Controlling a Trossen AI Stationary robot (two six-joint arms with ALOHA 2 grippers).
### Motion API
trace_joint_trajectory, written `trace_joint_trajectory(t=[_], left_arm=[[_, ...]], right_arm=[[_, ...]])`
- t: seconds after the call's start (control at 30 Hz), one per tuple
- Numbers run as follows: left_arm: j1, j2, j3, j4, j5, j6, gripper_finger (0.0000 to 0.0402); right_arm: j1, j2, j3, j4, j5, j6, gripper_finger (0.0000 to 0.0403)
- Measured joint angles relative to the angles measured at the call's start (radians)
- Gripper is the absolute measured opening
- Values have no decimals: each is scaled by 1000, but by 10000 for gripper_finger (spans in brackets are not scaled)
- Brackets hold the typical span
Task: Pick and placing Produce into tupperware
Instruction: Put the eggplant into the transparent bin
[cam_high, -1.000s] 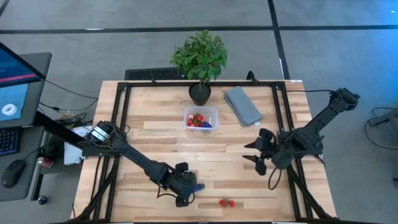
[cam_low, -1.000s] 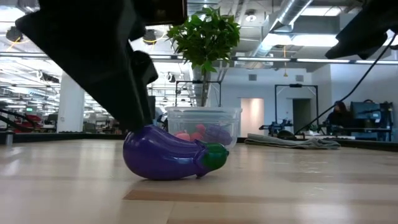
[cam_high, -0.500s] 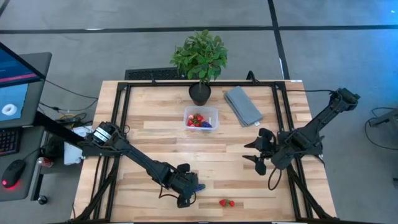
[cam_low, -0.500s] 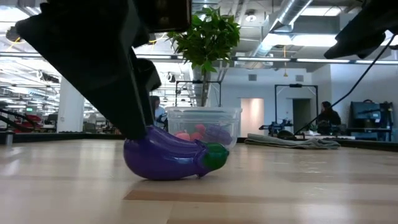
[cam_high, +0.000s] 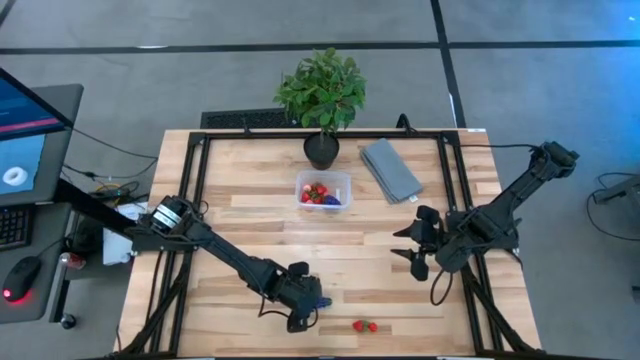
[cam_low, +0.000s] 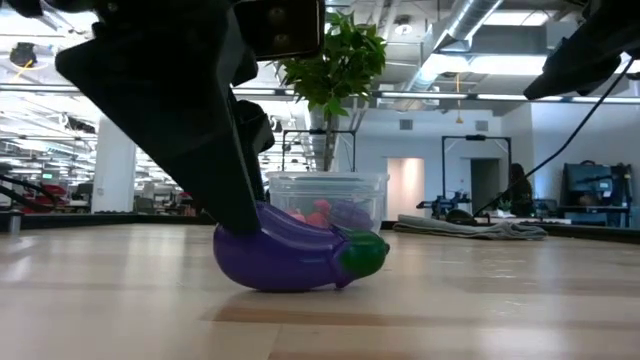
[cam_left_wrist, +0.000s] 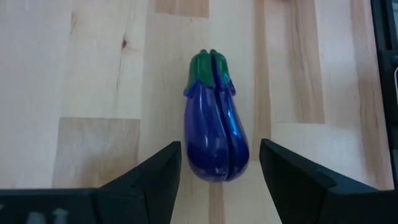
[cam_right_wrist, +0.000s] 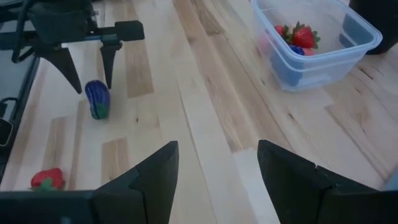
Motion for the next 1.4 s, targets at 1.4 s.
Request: trace_joint_trajectory(t=[1.4], left_arm=[[21,112,92,0,36,48,169]], right_arm=[[0,0,0,-35,-6,1,244]])
